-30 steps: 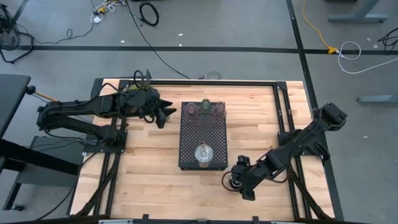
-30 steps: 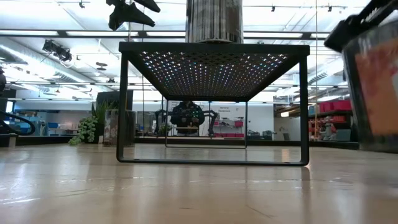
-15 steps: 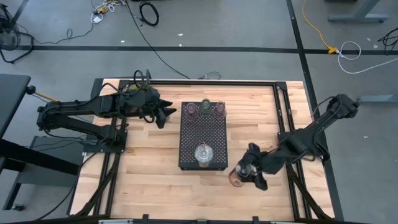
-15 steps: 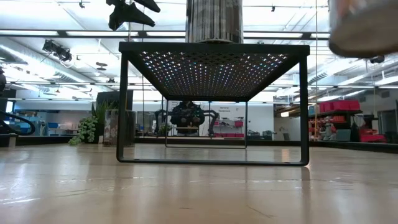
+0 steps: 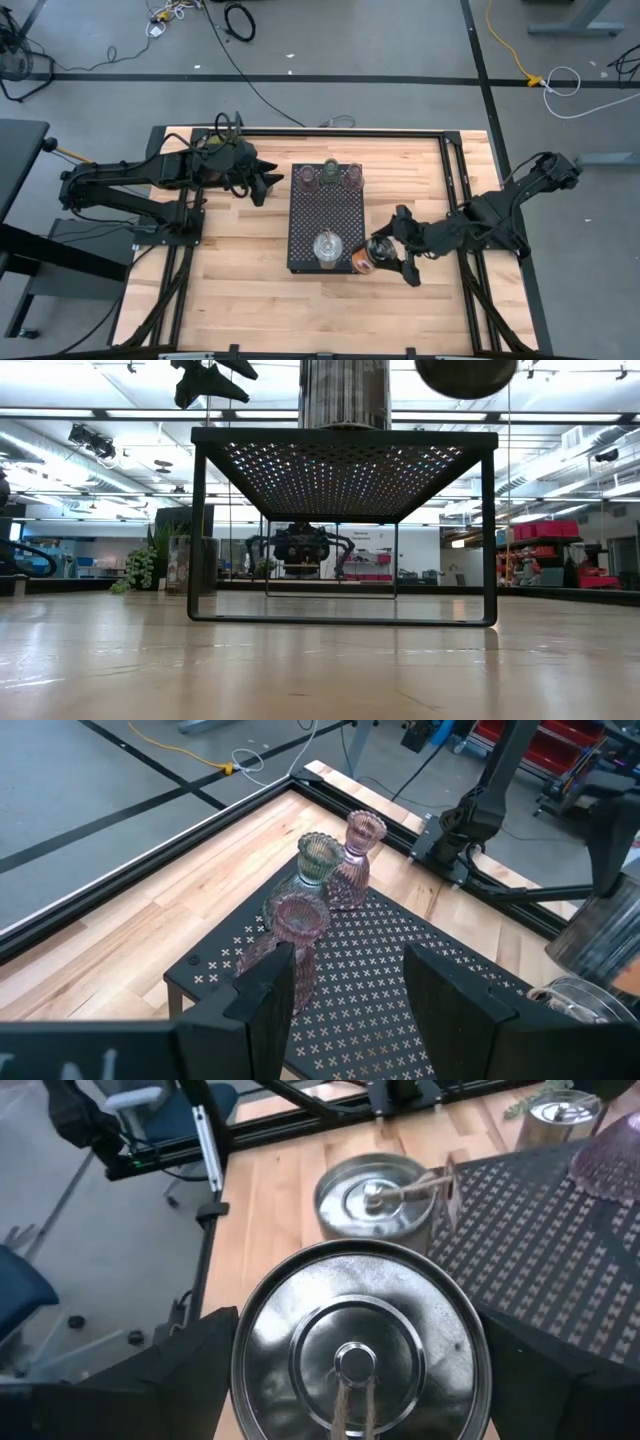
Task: Pick & Place candle stick holders
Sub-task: Put the orange scented candle on the shelf
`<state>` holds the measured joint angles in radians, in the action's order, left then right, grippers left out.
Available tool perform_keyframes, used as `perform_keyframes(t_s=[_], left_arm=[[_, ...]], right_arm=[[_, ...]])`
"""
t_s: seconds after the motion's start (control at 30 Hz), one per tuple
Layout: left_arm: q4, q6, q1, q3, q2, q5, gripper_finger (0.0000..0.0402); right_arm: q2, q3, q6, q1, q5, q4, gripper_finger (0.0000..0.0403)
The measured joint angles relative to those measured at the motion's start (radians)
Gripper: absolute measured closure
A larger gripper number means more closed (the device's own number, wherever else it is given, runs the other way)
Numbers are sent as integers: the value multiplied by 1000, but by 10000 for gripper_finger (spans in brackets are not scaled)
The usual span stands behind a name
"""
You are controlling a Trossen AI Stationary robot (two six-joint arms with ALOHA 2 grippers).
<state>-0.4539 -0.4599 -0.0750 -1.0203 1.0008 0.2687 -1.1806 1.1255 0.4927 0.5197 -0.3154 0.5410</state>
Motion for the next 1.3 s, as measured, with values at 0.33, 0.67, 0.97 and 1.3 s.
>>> perform_keyframes(t_s=[0.33, 0.67, 0.97, 1.3], left_arm=[[0, 0, 0, 0, 0, 0, 211], [0, 0, 0, 0, 0, 0, 211], [0, 0, 0, 0, 0, 0, 211], [0, 0, 0, 0, 0, 0, 211]], right_arm=[[-124, 93, -90, -73, 73, 57, 67], [-183, 141, -134, -102, 77, 115, 67], [-205, 141, -144, -133, 117, 120, 67], [-221, 141, -161, -148, 132, 125, 67]])
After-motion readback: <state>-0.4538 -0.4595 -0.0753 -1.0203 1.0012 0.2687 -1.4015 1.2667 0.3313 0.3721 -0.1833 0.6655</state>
